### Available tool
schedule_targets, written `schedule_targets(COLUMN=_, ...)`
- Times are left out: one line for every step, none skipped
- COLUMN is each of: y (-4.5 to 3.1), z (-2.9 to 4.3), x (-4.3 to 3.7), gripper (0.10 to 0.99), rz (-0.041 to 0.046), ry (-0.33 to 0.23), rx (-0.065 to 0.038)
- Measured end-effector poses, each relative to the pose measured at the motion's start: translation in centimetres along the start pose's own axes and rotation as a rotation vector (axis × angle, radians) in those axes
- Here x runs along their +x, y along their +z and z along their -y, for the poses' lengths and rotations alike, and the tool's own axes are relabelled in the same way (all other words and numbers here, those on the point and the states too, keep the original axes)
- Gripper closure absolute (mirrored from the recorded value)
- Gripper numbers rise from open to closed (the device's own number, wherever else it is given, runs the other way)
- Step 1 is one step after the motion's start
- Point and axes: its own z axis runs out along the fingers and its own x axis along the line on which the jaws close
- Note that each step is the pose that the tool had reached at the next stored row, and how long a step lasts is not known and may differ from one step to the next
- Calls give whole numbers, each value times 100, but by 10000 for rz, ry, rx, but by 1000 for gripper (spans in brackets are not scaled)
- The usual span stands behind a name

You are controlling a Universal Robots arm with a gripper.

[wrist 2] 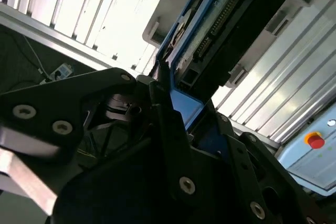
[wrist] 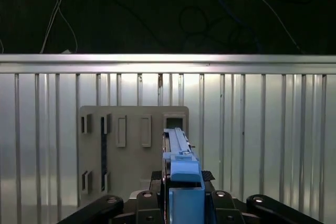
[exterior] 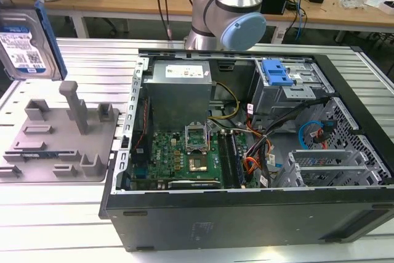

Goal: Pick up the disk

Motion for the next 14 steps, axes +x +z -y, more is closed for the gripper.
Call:
schedule_targets(y=-48, z=0, x=4, gripper=718, rz=0, ry=0, rx=0)
schedule_targets(y=-113, z=1, x=10, gripper=718, rz=0, ry=-1, rx=-1)
schedule_targets(y=-161, z=1, x=14, gripper=718, rz=0, ry=0, rx=-1)
schedule_targets(y=-270, z=1, x=23, gripper=718, rz=1, ry=0, rx=-1)
schedule_targets(y=-339, z=1, x=28, gripper=718, rz=1, ry=0, rx=-1)
schedule_targets(y=-446, z=2, x=37, gripper=718, rz=2, ry=0, rx=0)
schedule_targets(y=-528, z=3, x=43, gripper=718, rz=4, ry=-1, rx=0)
schedule_targets(y=-615, z=4, x=48, gripper=718, rz=9, ry=0, rx=-3)
schedule_targets(y=-647, z=3, x=49, gripper=718, rz=15, ry=1, rx=0)
schedule_targets(y=-649, z=4, x=49, gripper=718, rz=14, ry=0, rx=-2)
schedule_targets(y=-650, z=4, x=49, gripper=718, rz=14, ry=0, rx=0)
schedule_targets(y=-652, z=4, x=49, gripper=718, rz=14, ry=0, rx=-1)
schedule_targets(y=-654, z=3, x=49, gripper=718, rz=14, ry=0, rx=-1)
schedule_targets(y=-657, z=4, x=49, gripper=718, rz=14, ry=0, rx=-1)
